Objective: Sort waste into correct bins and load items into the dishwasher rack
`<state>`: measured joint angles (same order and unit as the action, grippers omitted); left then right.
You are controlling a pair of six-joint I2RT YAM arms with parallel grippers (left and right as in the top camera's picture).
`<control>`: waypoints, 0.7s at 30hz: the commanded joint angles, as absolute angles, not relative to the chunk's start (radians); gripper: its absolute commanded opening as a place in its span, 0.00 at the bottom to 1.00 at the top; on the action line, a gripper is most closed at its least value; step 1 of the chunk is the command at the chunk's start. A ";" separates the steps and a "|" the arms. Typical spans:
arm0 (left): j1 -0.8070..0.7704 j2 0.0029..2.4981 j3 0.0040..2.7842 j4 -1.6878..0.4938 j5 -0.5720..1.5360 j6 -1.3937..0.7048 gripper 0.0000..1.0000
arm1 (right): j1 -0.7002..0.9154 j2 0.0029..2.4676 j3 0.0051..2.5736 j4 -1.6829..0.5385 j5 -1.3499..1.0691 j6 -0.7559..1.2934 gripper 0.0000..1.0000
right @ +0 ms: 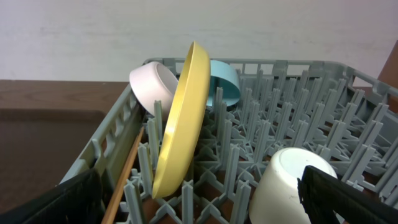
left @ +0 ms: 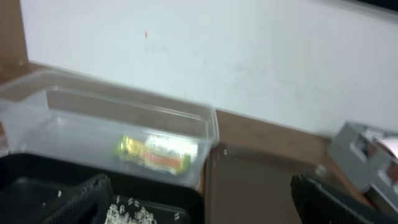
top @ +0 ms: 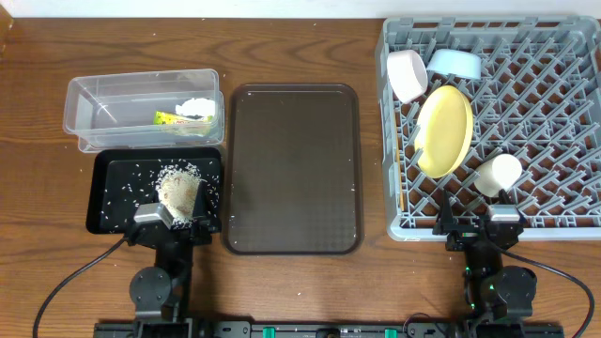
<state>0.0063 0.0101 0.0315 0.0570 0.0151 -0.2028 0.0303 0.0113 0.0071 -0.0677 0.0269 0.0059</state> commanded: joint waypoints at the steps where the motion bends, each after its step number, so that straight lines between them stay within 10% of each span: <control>1: 0.008 0.002 0.004 0.057 -0.020 -0.161 0.94 | 0.025 0.007 0.006 -0.071 0.037 -0.009 0.99; 21: 0.008 0.010 0.004 -0.073 -0.009 -0.161 0.94 | 0.025 0.007 0.006 -0.071 0.037 -0.009 0.99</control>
